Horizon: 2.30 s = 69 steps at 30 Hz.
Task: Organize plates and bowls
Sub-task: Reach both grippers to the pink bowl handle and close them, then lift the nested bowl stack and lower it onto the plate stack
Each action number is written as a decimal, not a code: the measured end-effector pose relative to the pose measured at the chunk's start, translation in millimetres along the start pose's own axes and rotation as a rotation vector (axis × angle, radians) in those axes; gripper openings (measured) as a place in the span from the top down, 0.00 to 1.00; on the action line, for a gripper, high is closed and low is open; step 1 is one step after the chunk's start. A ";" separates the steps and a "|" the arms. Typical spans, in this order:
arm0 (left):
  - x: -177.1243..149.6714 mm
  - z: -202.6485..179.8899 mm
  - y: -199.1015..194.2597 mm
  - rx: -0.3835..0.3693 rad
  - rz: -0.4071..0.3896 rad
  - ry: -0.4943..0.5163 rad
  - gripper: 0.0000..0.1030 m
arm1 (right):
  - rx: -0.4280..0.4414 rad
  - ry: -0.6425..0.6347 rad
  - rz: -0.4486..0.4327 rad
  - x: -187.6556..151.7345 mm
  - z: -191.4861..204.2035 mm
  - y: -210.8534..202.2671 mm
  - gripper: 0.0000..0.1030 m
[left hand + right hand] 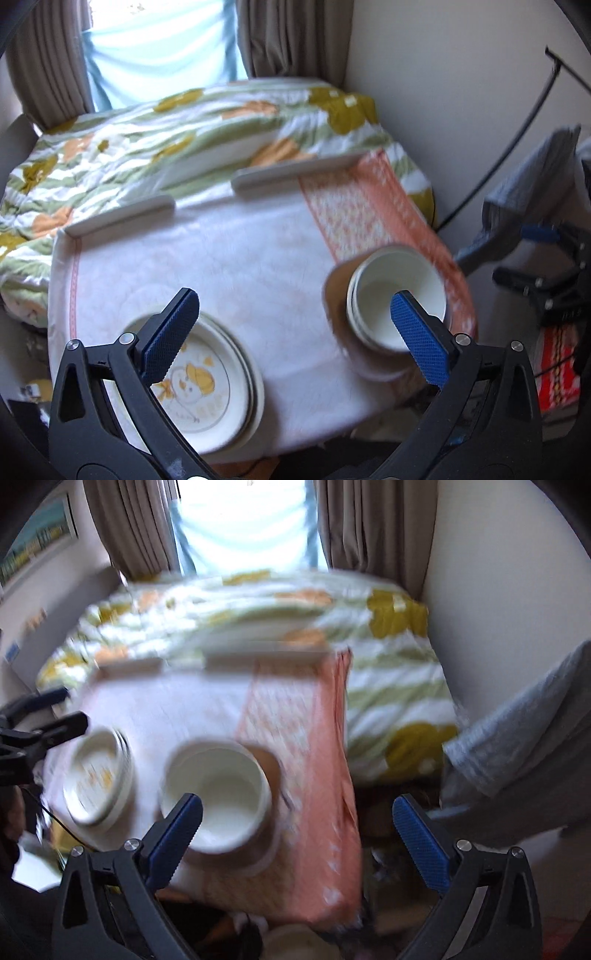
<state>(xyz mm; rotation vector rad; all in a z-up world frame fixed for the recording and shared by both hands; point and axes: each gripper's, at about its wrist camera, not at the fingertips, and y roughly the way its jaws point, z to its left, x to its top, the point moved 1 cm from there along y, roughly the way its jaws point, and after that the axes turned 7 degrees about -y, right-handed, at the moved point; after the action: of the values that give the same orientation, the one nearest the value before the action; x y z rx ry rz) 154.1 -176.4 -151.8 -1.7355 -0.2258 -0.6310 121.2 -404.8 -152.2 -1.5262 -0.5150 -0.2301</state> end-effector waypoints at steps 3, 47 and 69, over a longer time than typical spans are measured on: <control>-18.4 -3.2 18.0 0.001 0.076 0.003 0.00 | 0.038 -0.003 0.064 -9.1 -2.9 17.6 0.00; -59.6 -50.0 130.4 -0.027 0.303 0.107 0.85 | 0.220 -0.167 0.238 -45.2 50.7 130.0 0.88; -35.1 24.6 34.4 0.053 0.146 -0.011 0.85 | 0.216 -0.297 0.081 29.5 101.8 73.1 0.88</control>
<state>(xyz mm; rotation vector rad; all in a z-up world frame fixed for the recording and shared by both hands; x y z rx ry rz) 148.1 -156.0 -202.5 -1.6881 -0.1212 -0.5053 162.3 -295.9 -207.3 -1.3719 -0.6880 0.1146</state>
